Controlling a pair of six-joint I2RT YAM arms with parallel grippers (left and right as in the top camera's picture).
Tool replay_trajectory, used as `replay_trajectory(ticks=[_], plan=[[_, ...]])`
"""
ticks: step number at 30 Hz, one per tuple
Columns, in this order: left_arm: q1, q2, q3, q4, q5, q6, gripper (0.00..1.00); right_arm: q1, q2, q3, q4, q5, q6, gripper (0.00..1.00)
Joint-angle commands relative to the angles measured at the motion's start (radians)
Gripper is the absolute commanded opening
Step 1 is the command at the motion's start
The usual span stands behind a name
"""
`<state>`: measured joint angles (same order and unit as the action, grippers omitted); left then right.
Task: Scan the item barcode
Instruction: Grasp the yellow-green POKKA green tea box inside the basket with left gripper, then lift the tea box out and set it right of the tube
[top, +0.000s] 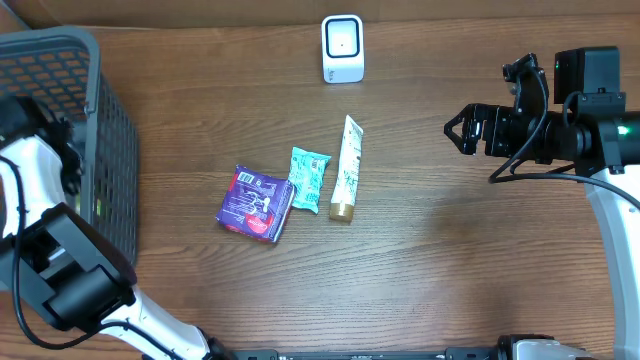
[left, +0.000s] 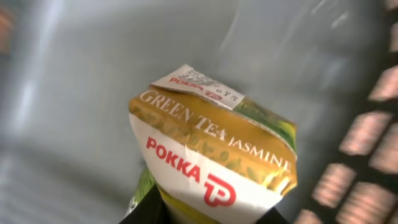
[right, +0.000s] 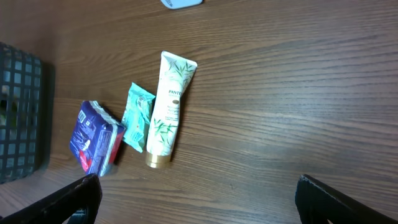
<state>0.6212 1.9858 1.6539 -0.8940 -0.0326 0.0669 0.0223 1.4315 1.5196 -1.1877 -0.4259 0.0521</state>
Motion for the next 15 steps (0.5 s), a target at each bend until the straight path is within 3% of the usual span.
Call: replay_trajectory(ticks=[1,7,15], plan=[[-0.007,-0.018,0.171,-0.060,0.070,-0.049,0.04,0.006,-0.003,0.025,0.008,0.006,0.000,1.00],[-0.007,-0.018,0.381,-0.230,0.100,-0.076,0.04,0.006,-0.003,0.025,0.008,0.006,0.000,1.00],[-0.007,-0.019,0.573,-0.336,0.281,-0.075,0.04,0.006,-0.003,0.025,0.008,0.006,0.000,1.00]])
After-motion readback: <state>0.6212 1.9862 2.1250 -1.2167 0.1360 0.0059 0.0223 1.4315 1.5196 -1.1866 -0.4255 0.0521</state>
